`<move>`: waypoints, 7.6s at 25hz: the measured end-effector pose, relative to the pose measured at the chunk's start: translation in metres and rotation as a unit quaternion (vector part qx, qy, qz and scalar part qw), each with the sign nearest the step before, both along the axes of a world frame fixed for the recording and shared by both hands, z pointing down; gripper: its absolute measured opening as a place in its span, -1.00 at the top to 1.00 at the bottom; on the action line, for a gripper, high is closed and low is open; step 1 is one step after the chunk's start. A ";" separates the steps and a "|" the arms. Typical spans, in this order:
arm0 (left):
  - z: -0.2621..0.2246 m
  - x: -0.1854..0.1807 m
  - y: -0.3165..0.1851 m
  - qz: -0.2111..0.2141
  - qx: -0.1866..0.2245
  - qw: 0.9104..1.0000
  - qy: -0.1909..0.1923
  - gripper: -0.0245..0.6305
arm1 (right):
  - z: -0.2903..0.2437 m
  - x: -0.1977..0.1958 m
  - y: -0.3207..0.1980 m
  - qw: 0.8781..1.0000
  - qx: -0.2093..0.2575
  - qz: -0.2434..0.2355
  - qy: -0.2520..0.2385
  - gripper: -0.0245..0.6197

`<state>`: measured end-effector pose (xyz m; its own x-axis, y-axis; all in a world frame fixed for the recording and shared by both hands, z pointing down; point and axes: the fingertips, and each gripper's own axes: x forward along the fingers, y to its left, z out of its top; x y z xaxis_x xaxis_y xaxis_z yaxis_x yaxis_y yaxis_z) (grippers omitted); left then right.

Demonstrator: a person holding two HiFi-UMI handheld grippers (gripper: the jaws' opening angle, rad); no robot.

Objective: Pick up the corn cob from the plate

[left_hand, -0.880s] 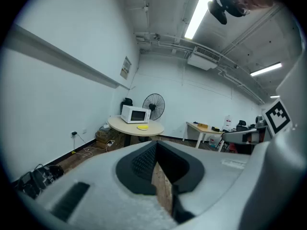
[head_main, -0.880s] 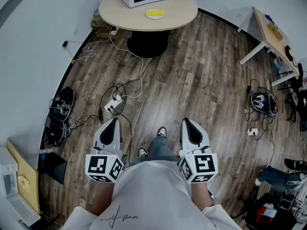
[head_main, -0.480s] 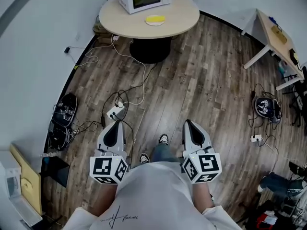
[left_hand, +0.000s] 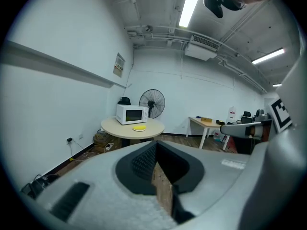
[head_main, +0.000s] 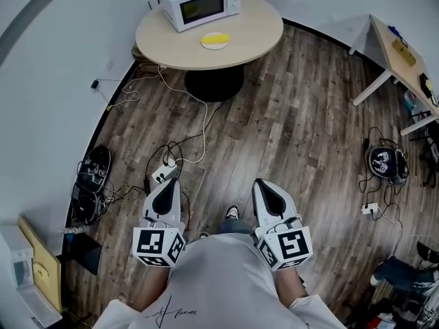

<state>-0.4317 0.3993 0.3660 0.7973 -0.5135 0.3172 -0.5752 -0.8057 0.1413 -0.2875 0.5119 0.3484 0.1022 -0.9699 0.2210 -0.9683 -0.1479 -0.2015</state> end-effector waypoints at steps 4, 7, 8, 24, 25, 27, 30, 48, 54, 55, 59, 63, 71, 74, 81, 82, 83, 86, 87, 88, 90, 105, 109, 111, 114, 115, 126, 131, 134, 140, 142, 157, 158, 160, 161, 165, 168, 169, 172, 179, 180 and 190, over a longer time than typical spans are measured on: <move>0.000 0.032 -0.002 0.015 -0.004 1.000 0.010 0.95 | 0.005 0.023 -0.007 1.000 0.001 -0.010 -0.001 0.90; -0.004 0.050 -0.004 0.020 -0.009 0.999 0.035 0.95 | 0.014 0.038 -0.013 1.000 -0.014 -0.013 -0.002 0.90; -0.005 0.055 -0.006 0.017 -0.014 0.999 0.046 0.95 | 0.017 0.043 -0.014 1.000 -0.020 -0.013 -0.003 0.90; 0.003 0.119 -0.038 0.027 -0.064 0.995 0.065 0.95 | 0.039 0.089 -0.047 0.998 -0.053 -0.030 -0.029 0.90; 0.003 0.122 -0.044 0.025 -0.067 0.995 0.069 0.95 | 0.038 0.093 -0.053 0.998 -0.052 -0.031 -0.027 0.90; 0.006 0.131 -0.057 0.024 -0.071 0.994 0.076 0.95 | 0.037 0.102 -0.064 0.998 -0.051 -0.032 -0.022 0.90; 0.007 0.150 -0.078 0.032 -0.074 0.993 0.081 0.95 | 0.035 0.120 -0.083 0.998 -0.052 -0.026 -0.017 0.90; 0.006 0.236 -0.225 0.077 -0.061 0.994 0.051 0.95 | 0.034 0.194 -0.236 0.997 -0.071 -0.025 -0.017 0.90; 0.006 0.260 -0.275 0.092 -0.062 0.993 0.040 0.96 | 0.031 0.209 -0.293 0.996 -0.080 -0.033 -0.009 0.90; 0.006 0.264 -0.283 0.095 -0.062 0.993 0.038 0.96 | 0.031 0.212 -0.302 0.996 -0.082 -0.035 -0.009 0.90; 0.008 0.280 -0.313 0.102 -0.063 0.992 0.035 0.96 | 0.033 0.223 -0.333 0.995 -0.089 -0.036 -0.012 0.90; 0.010 0.292 -0.339 0.108 -0.070 0.991 0.038 0.95 | 0.036 0.232 -0.363 0.995 -0.097 -0.039 -0.008 0.90; 0.011 0.304 -0.383 0.111 -0.073 0.990 0.046 0.95 | 0.043 0.241 -0.415 0.994 -0.103 -0.046 -0.007 0.90; 0.008 0.305 -0.397 0.110 -0.076 0.989 0.055 0.95 | 0.039 0.243 -0.432 0.993 -0.102 -0.051 0.000 0.90; 0.003 0.312 -0.417 0.106 -0.088 0.987 0.084 0.95 | 0.034 0.249 -0.458 0.994 -0.097 -0.056 0.004 0.90; 0.003 0.313 -0.419 0.103 -0.089 0.987 0.085 0.95 | 0.033 0.249 -0.460 0.994 -0.097 -0.057 0.005 0.90; 0.004 0.313 -0.421 0.100 -0.092 0.987 0.086 0.95 | 0.032 0.251 -0.462 0.994 -0.096 -0.058 0.006 0.90; 0.001 0.315 -0.424 0.089 -0.099 0.986 0.097 0.95 | 0.029 0.258 -0.464 0.993 -0.095 -0.062 0.002 0.90; 0.000 0.317 -0.425 0.086 -0.099 0.987 0.098 0.95 | 0.028 0.260 -0.466 0.993 -0.094 -0.066 -0.003 0.90; -0.001 0.318 -0.427 0.083 -0.098 0.987 0.099 0.95 | 0.027 0.263 -0.468 0.993 -0.092 -0.070 -0.007 0.90; -0.002 0.320 -0.431 0.077 -0.100 0.987 0.102 0.95 | 0.025 0.270 -0.474 0.993 -0.087 -0.077 -0.011 0.90; -0.009 0.381 -0.499 0.016 -0.077 0.993 0.083 0.95 | 0.009 0.353 -0.557 0.990 -0.053 -0.131 -0.005 0.89; -0.008 0.398 -0.516 -0.003 -0.075 0.994 0.080 0.95 | 0.011 0.374 -0.576 0.988 -0.050 -0.146 -0.005 0.89; -0.006 0.406 -0.524 -0.013 -0.068 0.995 0.073 0.95 | 0.011 0.384 -0.586 0.987 -0.047 -0.154 -0.007 0.89; -0.004 0.421 -0.534 -0.020 -0.053 0.997 0.057 0.95 | 0.013 0.399 -0.597 0.985 -0.046 -0.165 -0.007 0.89; -0.004 0.426 -0.536 -0.022 -0.052 0.997 0.058 0.95 | 0.014 0.403 -0.600 0.985 -0.046 -0.169 -0.007 0.89; -0.011 0.455 -0.555 -0.061 -0.026 0.996 0.055 0.95 | 0.022 0.424 -0.627 0.968 -0.052 -0.245 0.002 0.89; -0.013 0.457 -0.554 -0.074 -0.019 0.995 0.058 0.95 | 0.026 0.425 -0.636 0.963 -0.053 -0.264 0.009 0.86; -0.014 0.453 -0.554 -0.082 -0.017 0.995 0.058 0.95 | 0.031 0.421 -0.641 0.960 -0.059 -0.274 0.011 0.82; -0.017 0.445 -0.557 -0.093 -0.015 0.994 0.061 0.95 | 0.039 0.415 -0.654 0.955 -0.069 -0.289 0.015 0.80; -0.017 0.443 -0.558 -0.096 -0.015 0.993 0.060 0.95 | 0.043 0.415 -0.659 0.954 -0.073 -0.292 0.016 0.80; -0.013 0.429 -0.560 -0.116 -0.022 0.991 0.056 0.95 | 0.087 0.409 -0.684 0.941 -0.117 -0.317 0.030 0.75; -0.012 0.429 -0.560 -0.116 -0.023 0.991 0.054 0.95 | 0.090 0.409 -0.686 0.940 -0.120 -0.319 0.032 0.74; -0.009 0.430 -0.559 -0.117 -0.026 0.991 0.053 0.95 | 0.096 0.410 -0.688 0.937 -0.126 -0.324 0.033 0.74; -0.007 0.431 -0.557 -0.117 -0.028 0.991 0.053 0.95 | 0.099 0.410 -0.688 0.936 -0.129 -0.327 0.031 0.73; -0.006 0.433 -0.558 -0.117 -0.031 0.991 0.054 0.95 | 0.109 0.409 -0.693 0.930 -0.142 -0.336 0.034 0.66; -0.004 0.434 -0.558 -0.117 -0.034 0.991 0.053 0.95 | 0.118 0.409 -0.698 0.926 -0.151 -0.342 0.043 0.64; -0.003 0.435 -0.558 -0.118 -0.036 0.991 0.054 0.95 | 0.122 0.409 -0.699 0.925 -0.156 -0.344 0.045 0.64; 0.000 0.433 -0.559 -0.125 -0.040 0.990 0.053 0.95 | 0.134 0.409 -0.703 0.921 -0.167 -0.348 0.051 0.62; 0.006 0.433 -0.560 -0.130 -0.050 0.989 0.052 0.95 | 0.158 0.407 -0.710 0.913 -0.189 -0.357 0.063 0.46; 0.007 0.433 -0.560 -0.131 -0.050 0.989 0.051 0.95 | 0.161 0.406 -0.711 0.911 -0.193 -0.360 0.064 0.45; 0.015 0.431 -0.559 -0.135 -0.062 0.988 0.042 0.95 | 0.200 0.396 -0.716 0.882 -0.236 -0.398 0.084 0.42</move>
